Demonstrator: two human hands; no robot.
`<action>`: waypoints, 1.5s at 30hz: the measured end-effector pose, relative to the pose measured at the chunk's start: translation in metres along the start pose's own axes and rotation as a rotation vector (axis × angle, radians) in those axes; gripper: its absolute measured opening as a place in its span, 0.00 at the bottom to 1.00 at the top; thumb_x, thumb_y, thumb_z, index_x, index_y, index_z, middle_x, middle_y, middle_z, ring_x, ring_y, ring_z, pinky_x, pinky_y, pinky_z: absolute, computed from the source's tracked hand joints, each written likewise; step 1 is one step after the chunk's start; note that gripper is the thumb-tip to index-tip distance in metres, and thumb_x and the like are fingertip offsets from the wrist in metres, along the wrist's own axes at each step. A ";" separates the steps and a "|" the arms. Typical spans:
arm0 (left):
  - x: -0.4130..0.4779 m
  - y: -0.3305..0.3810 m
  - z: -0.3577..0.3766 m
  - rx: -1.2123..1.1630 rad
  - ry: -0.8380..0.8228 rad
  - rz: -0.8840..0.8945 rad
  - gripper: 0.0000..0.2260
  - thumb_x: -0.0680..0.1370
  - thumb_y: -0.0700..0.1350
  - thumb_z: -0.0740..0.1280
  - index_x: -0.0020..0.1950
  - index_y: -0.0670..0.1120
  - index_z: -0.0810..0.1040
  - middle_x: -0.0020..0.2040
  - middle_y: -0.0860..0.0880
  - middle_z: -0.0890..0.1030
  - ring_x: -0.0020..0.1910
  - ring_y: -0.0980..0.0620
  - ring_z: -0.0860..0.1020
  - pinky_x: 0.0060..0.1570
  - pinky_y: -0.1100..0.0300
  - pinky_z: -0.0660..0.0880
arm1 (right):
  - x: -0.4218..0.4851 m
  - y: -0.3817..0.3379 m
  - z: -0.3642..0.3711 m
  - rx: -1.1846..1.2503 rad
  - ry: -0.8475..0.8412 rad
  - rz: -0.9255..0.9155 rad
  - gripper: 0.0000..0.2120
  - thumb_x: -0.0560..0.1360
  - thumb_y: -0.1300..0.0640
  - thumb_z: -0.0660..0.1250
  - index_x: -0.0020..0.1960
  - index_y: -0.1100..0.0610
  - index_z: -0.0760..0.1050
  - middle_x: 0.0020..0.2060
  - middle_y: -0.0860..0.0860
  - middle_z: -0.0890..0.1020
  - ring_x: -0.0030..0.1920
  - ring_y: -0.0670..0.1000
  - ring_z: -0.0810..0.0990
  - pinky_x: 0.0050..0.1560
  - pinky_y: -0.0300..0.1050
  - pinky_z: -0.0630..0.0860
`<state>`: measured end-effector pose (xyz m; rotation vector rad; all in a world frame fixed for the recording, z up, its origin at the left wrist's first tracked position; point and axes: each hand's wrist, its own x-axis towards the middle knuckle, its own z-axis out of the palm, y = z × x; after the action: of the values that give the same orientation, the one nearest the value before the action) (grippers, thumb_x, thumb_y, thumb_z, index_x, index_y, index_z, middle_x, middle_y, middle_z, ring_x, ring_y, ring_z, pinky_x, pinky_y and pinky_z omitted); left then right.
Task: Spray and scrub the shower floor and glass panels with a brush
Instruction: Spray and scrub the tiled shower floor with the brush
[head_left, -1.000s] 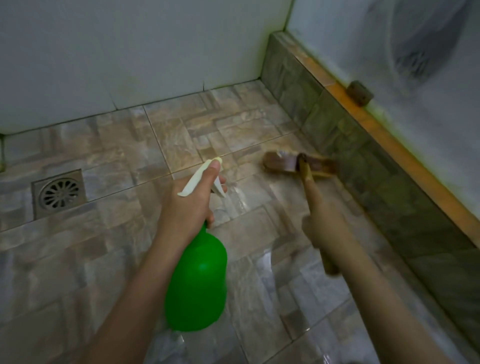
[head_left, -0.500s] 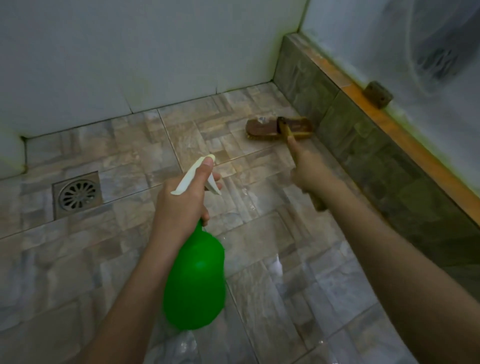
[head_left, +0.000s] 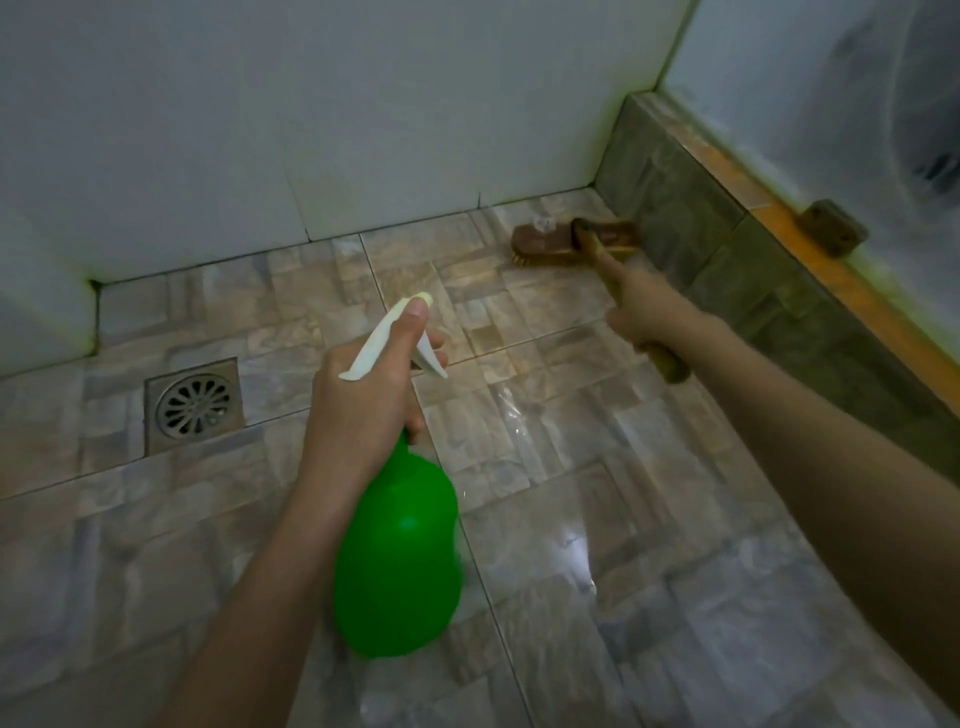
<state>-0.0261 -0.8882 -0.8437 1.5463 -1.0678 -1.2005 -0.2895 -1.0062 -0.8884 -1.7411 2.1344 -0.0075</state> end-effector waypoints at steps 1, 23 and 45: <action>0.002 0.000 -0.003 -0.017 0.009 -0.004 0.18 0.80 0.62 0.63 0.33 0.63 0.83 0.44 0.44 0.86 0.20 0.52 0.72 0.32 0.57 0.72 | -0.018 0.005 0.008 0.010 0.001 -0.025 0.40 0.74 0.65 0.61 0.78 0.42 0.47 0.57 0.54 0.72 0.37 0.52 0.76 0.24 0.41 0.71; 0.006 -0.013 -0.052 -0.031 0.087 -0.009 0.13 0.78 0.65 0.64 0.37 0.68 0.83 0.45 0.43 0.86 0.21 0.49 0.70 0.37 0.50 0.72 | 0.006 -0.079 0.028 -0.028 -0.036 -0.157 0.40 0.75 0.66 0.60 0.78 0.43 0.46 0.53 0.57 0.76 0.35 0.50 0.75 0.26 0.43 0.73; -0.010 -0.019 -0.091 -0.075 0.196 -0.015 0.11 0.70 0.69 0.63 0.37 0.70 0.83 0.50 0.54 0.87 0.36 0.32 0.79 0.30 0.58 0.70 | -0.003 -0.152 0.053 -0.004 -0.046 -0.336 0.44 0.74 0.68 0.60 0.78 0.41 0.41 0.50 0.61 0.77 0.36 0.54 0.77 0.35 0.51 0.79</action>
<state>0.0640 -0.8624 -0.8464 1.5794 -0.8751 -1.0625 -0.1303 -1.0258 -0.8996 -2.0598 1.7877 -0.0537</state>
